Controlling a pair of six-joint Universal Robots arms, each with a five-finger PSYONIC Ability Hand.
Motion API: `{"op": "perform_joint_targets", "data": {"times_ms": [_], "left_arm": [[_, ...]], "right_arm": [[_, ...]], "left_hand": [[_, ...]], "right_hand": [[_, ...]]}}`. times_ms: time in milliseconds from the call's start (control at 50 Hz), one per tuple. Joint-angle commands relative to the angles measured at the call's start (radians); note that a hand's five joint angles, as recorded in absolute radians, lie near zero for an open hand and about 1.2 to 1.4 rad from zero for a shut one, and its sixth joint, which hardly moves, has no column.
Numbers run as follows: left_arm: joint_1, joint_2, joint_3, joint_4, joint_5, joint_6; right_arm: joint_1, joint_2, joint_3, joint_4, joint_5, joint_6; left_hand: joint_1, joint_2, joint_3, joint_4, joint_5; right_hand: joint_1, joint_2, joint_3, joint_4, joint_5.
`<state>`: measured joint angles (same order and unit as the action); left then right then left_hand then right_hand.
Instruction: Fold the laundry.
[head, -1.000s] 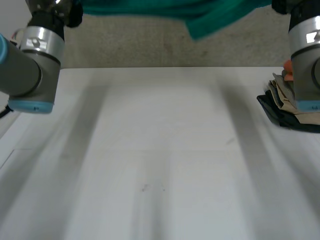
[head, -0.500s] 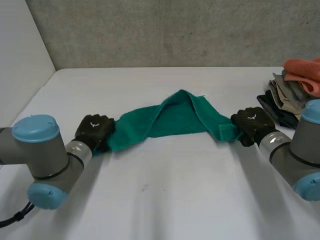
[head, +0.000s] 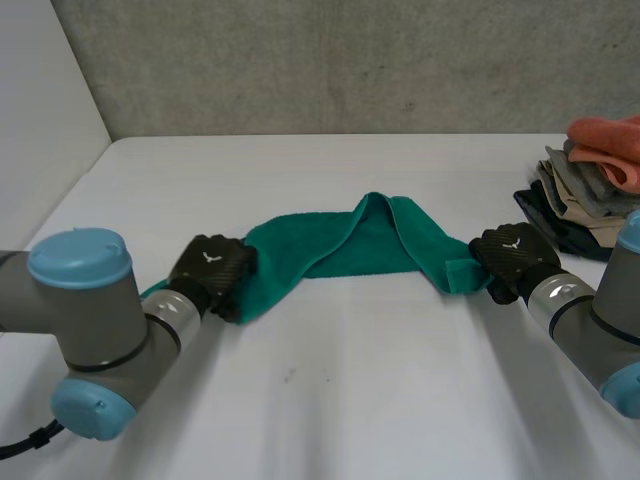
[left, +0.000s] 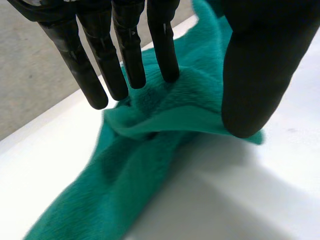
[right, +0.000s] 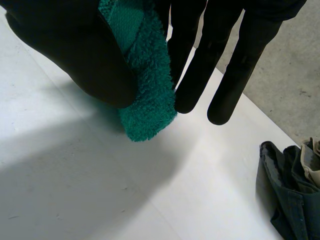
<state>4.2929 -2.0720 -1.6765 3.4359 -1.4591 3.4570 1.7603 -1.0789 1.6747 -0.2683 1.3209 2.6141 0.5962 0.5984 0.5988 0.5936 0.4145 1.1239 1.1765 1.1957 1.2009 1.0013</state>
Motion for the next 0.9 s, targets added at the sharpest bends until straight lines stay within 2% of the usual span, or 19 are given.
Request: {"op": "perform_joint_targets", "data": {"times_ms": [20, 200, 280, 340, 360, 420, 500, 520, 580, 640, 660, 700, 720, 740, 780, 800, 900], "left_arm": [[-0.041, -0.029, 0.004, 0.014, -0.003, 0.013], [-0.033, -0.154, 0.093, 0.057, -0.007, 0.031], [-0.032, -0.171, 0.112, 0.097, -0.007, 0.080], [-0.028, -0.175, 0.113, 0.144, -0.007, 0.146], [-0.022, -0.174, 0.115, 0.164, -0.007, 0.177], [-0.009, -0.168, 0.106, 0.175, -0.017, 0.205], [-0.001, -0.047, 0.060, 0.170, -0.037, 0.203], [-0.007, 0.042, 0.029, 0.172, -0.040, 0.182], [-0.012, 0.172, -0.003, 0.169, -0.043, 0.108], [-0.012, 0.335, -0.005, 0.126, -0.043, -0.031], [0.001, 0.416, 0.009, 0.061, -0.043, -0.092], [0.017, 0.493, 0.036, -0.027, -0.038, -0.137], [0.027, 0.516, 0.052, -0.059, -0.038, -0.147], [0.065, 0.556, 0.093, -0.142, -0.037, -0.153], [0.122, 0.567, 0.133, -0.219, -0.035, -0.151], [0.186, 0.570, 0.168, -0.295, -0.032, -0.151], [0.321, 0.558, 0.228, -0.446, 0.003, -0.144]], "right_arm": [[0.001, 0.001, 0.000, 0.000, 0.001, 0.000], [0.001, 0.001, 0.013, 0.001, 0.006, -0.003], [-0.001, -0.004, 0.016, 0.001, 0.008, -0.003], [-0.001, -0.024, 0.023, 0.001, 0.008, -0.003], [-0.001, -0.030, 0.026, 0.001, 0.008, -0.003], [-0.002, -0.048, 0.028, 0.006, 0.011, -0.008], [-0.002, -0.107, 0.014, 0.044, 0.018, -0.012], [-0.004, -0.128, 0.010, 0.056, 0.018, -0.014], [-0.002, -0.226, -0.015, 0.128, 0.018, -0.022], [-0.007, -0.320, -0.081, 0.240, 0.018, -0.055], [-0.010, -0.344, -0.102, 0.271, 0.018, -0.066], [-0.050, -0.412, -0.179, 0.372, 0.018, -0.097], [-0.073, -0.436, -0.212, 0.414, 0.018, -0.107], [-0.093, -0.452, -0.237, 0.443, 0.018, -0.114], [-0.148, -0.493, -0.321, 0.536, 0.012, -0.133], [-0.157, -0.499, -0.343, 0.556, 0.011, -0.138], [-0.193, -0.489, -0.417, 0.644, 0.008, -0.147]], "left_hand": [[0.034, 0.032, 0.032, 0.037, 0.041], [0.043, 0.041, 0.040, 0.046, 0.050], [0.093, 0.090, 0.090, 0.095, 0.100], [0.508, 0.506, 0.506, 0.511, 0.515], [0.797, 0.795, 0.795, 0.800, 0.804], [0.800, 0.798, 0.797, 0.803, 0.807], [0.800, 0.798, 0.797, 0.803, 0.807], [0.800, 0.798, 0.797, 0.803, 0.807], [0.800, 0.798, 0.797, 0.803, 0.807], [0.800, 0.798, 0.797, 0.803, 0.807], [0.800, 0.798, 0.797, 0.803, 0.807], [0.800, 0.798, 0.797, 0.803, 0.807], [0.800, 0.798, 0.797, 0.803, 0.807], [0.800, 0.798, 0.797, 0.803, 0.807], [0.800, 0.798, 0.797, 0.803, 0.807], [0.800, 0.798, 0.797, 0.803, 0.807], [0.800, 0.798, 0.797, 0.803, 0.807]], "right_hand": [[0.272, 0.220, 0.201, 0.195, 0.220], [0.272, 0.220, 0.201, 0.195, 0.220], [0.272, 0.220, 0.201, 0.195, 0.220], [0.272, 0.220, 0.201, 0.195, 0.220], [0.272, 0.220, 0.201, 0.195, 0.220], [0.272, 0.220, 0.201, 0.195, 0.220], [0.272, 0.220, 0.201, 0.195, 0.220], [0.272, 0.220, 0.201, 0.195, 0.220], [0.272, 0.220, 0.201, 0.195, 0.220], [0.272, 0.220, 0.201, 0.195, 0.220], [0.272, 0.220, 0.201, 0.195, 0.220], [0.272, 0.220, 0.201, 0.195, 0.220], [0.272, 0.220, 0.201, 0.195, 0.220], [0.272, 0.220, 0.201, 0.195, 0.220], [0.272, 0.220, 0.201, 0.195, 0.220], [0.272, 0.220, 0.201, 0.195, 0.220], [0.272, 0.220, 0.201, 0.195, 0.220]]}}
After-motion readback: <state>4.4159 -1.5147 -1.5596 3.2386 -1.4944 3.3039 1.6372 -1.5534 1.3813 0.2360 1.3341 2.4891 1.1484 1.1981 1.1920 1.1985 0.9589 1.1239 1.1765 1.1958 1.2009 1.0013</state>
